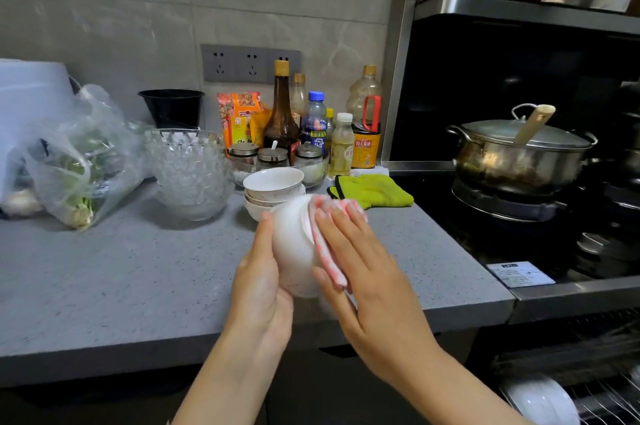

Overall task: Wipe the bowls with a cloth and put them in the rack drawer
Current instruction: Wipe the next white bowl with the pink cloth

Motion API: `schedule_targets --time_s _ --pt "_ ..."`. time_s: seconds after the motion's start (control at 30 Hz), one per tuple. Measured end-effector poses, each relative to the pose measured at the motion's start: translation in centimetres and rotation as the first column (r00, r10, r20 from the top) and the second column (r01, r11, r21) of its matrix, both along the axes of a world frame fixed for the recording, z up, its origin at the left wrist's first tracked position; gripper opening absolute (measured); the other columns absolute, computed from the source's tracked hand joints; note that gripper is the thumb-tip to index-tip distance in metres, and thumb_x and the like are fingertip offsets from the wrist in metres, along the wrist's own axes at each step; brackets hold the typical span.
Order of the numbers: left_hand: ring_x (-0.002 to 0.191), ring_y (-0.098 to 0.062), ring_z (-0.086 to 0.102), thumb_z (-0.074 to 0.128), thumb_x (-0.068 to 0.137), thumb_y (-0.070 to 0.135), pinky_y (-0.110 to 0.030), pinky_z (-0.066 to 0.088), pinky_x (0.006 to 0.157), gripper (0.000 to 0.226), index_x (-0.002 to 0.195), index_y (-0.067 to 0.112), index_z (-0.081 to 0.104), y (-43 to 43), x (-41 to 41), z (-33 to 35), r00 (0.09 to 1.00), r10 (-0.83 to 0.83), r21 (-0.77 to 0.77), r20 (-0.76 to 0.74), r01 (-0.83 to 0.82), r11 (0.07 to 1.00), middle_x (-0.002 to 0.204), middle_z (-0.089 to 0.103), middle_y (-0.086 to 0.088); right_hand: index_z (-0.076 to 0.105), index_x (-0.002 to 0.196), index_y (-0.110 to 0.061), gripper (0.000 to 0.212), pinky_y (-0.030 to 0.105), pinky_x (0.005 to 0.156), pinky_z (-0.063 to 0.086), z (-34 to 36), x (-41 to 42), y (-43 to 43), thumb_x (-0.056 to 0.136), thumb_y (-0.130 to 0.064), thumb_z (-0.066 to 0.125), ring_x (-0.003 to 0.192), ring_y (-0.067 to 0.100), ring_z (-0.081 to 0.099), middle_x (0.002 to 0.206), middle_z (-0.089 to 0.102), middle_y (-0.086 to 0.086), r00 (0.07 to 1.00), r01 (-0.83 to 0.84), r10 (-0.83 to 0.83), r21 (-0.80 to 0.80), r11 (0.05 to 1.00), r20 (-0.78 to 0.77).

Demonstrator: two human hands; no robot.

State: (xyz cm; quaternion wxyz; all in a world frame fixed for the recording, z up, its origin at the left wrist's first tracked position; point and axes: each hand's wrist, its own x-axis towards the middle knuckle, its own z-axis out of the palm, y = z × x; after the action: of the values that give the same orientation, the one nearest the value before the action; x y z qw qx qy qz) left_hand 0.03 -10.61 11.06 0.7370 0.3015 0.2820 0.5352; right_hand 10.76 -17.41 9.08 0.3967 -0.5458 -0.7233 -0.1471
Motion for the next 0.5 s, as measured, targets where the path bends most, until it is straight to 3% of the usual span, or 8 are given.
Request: schedule_targets --time_s 0.1,0.17,0.33,0.5 --pt "0.073 -0.014 0.072 0.051 0.093 0.045 -0.031 0.059 0.068 0.043 0.112 0.009 0.067 0.1 -0.1 0.0 0.998 0.068 0.003 0.001 -0.068 0.998 0.087 0.076 -0.008 0.032 0.148 -0.011 0.052 0.038 0.116 0.023 -0.7 -0.9 -0.6 0.101 -0.03 0.038 0.147 0.016 0.017 0.158 0.025 -0.002 0.999 -0.014 0.013 0.023 1.0 0.05" --pt "0.074 -0.017 0.073 0.051 0.092 0.046 -0.033 0.057 0.074 0.045 0.111 0.009 0.068 -0.3 0.3 0.0 0.999 0.039 0.023 -0.034 -0.038 0.999 0.089 0.075 -0.011 0.033 0.147 -0.01 0.05 0.038 0.117 0.02 -0.1 -0.9 -0.4 0.101 -0.028 0.037 0.147 0.014 0.018 0.156 0.028 0.0 0.994 0.001 -0.007 0.055 0.998 0.113" --pt "0.076 -0.014 0.072 0.048 0.094 0.046 -0.032 0.056 0.066 0.04 0.108 0.013 0.067 -0.3 0.4 0.6 0.996 0.083 0.069 -0.027 -0.081 0.994 0.089 0.076 -0.008 0.035 0.147 -0.011 0.048 0.036 0.118 0.02 1.6 0.5 0.0 0.102 -0.028 0.031 0.146 0.01 0.018 0.155 0.03 -0.001 0.98 0.107 -0.122 0.102 0.989 0.158" --pt "0.076 -0.017 0.071 0.05 0.091 0.052 -0.032 0.057 0.068 0.051 0.115 0.01 0.065 -0.2 0.6 0.8 0.994 0.1 0.03 -0.032 -0.099 0.995 0.092 0.075 -0.01 0.036 0.146 -0.011 0.047 0.038 0.118 0.018 0.7 -0.3 -1.1 0.103 -0.029 0.029 0.146 0.013 0.019 0.155 0.031 -0.001 0.993 -0.01 0.001 0.068 0.998 0.122"
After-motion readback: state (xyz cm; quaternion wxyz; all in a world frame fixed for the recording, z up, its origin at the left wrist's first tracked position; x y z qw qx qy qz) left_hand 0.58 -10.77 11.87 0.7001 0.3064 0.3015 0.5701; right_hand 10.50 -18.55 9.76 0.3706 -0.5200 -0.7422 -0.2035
